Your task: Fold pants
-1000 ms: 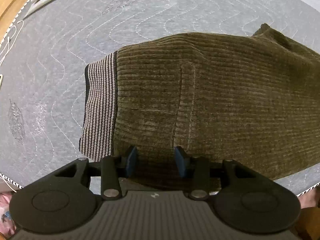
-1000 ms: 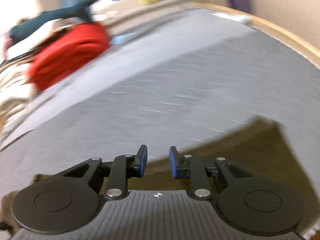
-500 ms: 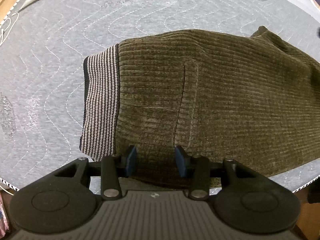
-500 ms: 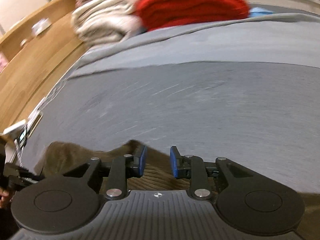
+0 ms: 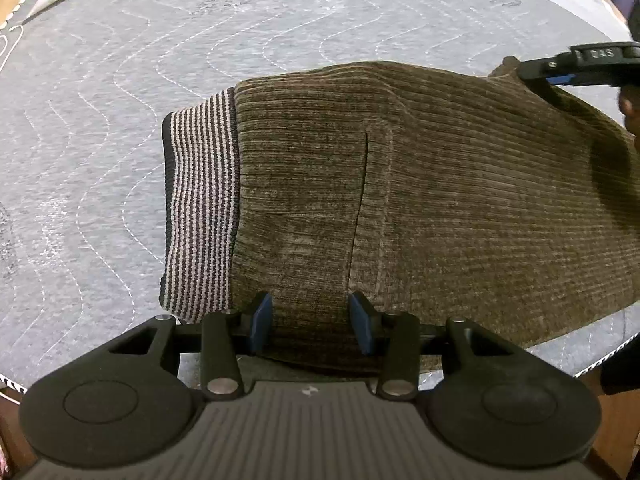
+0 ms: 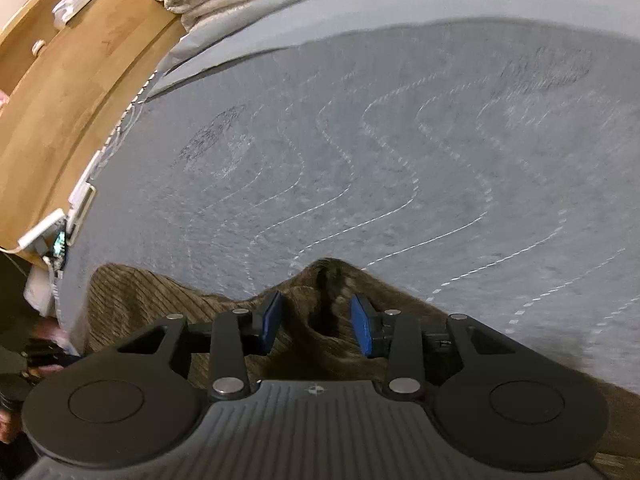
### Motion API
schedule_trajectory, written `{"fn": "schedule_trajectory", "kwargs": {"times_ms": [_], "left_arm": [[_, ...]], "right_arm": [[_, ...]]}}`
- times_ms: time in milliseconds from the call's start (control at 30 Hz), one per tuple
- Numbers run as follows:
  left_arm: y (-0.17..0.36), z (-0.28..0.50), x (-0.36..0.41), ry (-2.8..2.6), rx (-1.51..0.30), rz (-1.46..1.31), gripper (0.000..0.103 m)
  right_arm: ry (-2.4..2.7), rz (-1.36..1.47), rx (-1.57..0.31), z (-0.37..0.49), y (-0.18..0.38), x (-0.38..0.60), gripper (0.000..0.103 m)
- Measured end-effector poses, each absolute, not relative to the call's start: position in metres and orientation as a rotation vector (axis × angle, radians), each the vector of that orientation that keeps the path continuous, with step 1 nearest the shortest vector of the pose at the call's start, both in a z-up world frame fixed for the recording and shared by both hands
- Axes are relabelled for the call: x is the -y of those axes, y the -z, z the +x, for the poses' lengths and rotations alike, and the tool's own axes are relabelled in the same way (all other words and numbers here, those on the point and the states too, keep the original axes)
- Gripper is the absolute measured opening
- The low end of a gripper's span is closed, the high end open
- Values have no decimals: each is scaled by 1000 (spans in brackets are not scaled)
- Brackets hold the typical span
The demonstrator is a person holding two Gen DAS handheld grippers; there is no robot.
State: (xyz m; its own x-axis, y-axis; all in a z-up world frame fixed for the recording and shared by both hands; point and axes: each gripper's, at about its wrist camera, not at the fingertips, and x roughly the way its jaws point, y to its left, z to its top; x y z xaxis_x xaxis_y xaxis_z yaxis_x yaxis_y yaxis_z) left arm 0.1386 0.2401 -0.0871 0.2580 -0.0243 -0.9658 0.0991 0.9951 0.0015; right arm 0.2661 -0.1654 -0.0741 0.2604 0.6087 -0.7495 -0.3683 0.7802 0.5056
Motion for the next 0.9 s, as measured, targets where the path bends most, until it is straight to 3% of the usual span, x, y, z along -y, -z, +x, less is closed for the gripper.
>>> {"fn": "schedule_trajectory", "kwargs": {"times_ms": [67,100,200,400,600,767,900], "left_arm": [[86,139,-242,94,-1306,61,48],[85,139,-243,98,-1305,58,48],[85,138,-244,104,-1304,53,48],[82,143,-240,97,-1311,59,48],[59,144,-248,69,-1235,-42,50],[34,146,-261,26,-1099,-116,50],[26,150,-249,27,-1055,-84,50]], "right_arm": [[-710,243,-1125,271,79,157,15],[-722,209,-1097,271,76,154,10],[-748,177,-937,275,55,147,8],[-636,102,-986,278,78,136,9],[-426,170,-885,282,50,176,11],[-678,106,-807,257,7,187,12],[-989,-71,-906,222,19,170,13]]}}
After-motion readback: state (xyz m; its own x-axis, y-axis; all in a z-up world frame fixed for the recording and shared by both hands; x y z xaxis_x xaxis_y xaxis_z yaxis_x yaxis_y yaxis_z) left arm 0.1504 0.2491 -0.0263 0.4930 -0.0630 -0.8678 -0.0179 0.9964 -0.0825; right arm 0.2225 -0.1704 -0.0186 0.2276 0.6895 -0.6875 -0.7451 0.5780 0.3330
